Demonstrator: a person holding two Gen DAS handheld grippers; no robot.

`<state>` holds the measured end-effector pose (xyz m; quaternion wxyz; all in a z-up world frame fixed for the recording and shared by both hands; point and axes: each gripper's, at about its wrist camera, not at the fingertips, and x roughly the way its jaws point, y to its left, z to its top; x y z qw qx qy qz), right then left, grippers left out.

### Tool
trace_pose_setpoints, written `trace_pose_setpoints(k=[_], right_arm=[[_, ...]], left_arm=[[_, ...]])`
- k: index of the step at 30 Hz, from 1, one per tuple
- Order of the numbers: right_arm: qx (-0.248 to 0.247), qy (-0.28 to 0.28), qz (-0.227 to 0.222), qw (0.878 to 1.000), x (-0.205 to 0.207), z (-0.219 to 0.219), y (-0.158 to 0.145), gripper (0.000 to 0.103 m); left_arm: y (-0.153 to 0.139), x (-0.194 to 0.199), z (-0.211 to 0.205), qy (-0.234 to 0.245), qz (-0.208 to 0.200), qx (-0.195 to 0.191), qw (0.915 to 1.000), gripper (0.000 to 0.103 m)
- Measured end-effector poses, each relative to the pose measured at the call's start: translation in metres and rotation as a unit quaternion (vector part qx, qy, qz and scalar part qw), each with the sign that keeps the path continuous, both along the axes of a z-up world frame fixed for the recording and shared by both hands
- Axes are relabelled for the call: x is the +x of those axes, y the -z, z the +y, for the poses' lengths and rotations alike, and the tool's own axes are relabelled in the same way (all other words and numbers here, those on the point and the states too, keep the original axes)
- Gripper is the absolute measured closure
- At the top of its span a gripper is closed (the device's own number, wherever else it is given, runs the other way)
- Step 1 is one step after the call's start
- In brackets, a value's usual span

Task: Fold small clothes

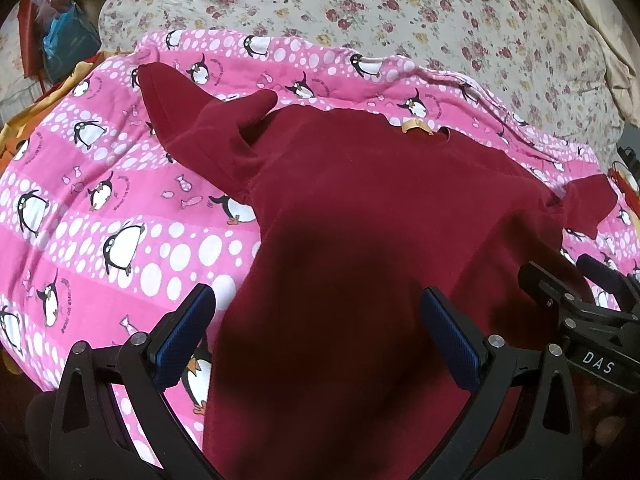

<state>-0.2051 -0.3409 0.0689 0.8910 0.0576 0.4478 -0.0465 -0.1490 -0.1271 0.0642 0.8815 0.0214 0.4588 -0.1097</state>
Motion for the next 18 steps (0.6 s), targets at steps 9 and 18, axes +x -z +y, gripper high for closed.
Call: trace_pose_setpoints(k=[9,18], right_arm=[[0.003,0.003,0.001,1.0,-0.0001,-0.0011,0.0022,0.0],[0.003,0.004,0.003,1.0,0.0,-0.0008,0.0047,0.0]], left_arm=[[0.0015,-0.002,-0.0032,-0.001,-0.001,0.005,1.0,0.001],[0.0035,-0.0005,0.0008,-0.004,-0.001,0.004,1.0,0.001]])
